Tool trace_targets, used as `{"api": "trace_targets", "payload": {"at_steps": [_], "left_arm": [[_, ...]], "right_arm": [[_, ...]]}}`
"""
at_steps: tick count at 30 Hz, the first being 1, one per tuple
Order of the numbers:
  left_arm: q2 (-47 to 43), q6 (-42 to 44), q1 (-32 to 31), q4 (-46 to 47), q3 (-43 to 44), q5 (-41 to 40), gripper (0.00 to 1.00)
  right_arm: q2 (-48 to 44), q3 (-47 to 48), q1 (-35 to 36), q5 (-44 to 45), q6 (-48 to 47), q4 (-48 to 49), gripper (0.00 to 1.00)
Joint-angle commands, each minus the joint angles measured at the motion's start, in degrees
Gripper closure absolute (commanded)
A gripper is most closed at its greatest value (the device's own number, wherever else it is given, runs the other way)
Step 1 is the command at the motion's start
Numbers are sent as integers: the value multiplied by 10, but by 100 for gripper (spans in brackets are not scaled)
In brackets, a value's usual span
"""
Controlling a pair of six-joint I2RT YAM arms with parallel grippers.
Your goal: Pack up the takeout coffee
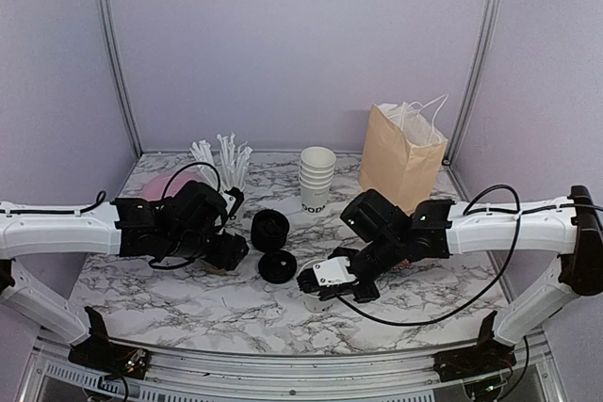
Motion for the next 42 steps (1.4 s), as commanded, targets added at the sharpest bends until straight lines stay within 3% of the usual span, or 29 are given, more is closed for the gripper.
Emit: {"api": "trace_targets", "payload": {"at_steps": [1, 8, 16, 29, 42], "left_arm": [[21, 38, -18, -8, 22, -17, 30], [57, 108, -35, 12, 34, 9, 31], [123, 184, -37, 13, 74, 50, 36], [257, 246, -53, 2, 157, 41, 41], [306, 249, -62, -6, 177, 58, 38]], "right_arm": [[8, 1, 3, 8, 4, 15, 97], [1, 29, 3, -13, -13, -32, 71], [-96, 23, -20, 6, -15, -82, 60], [-197, -84, -239, -116, 55, 15, 59], [-200, -95, -258, -129, 65, 27, 58]]}}
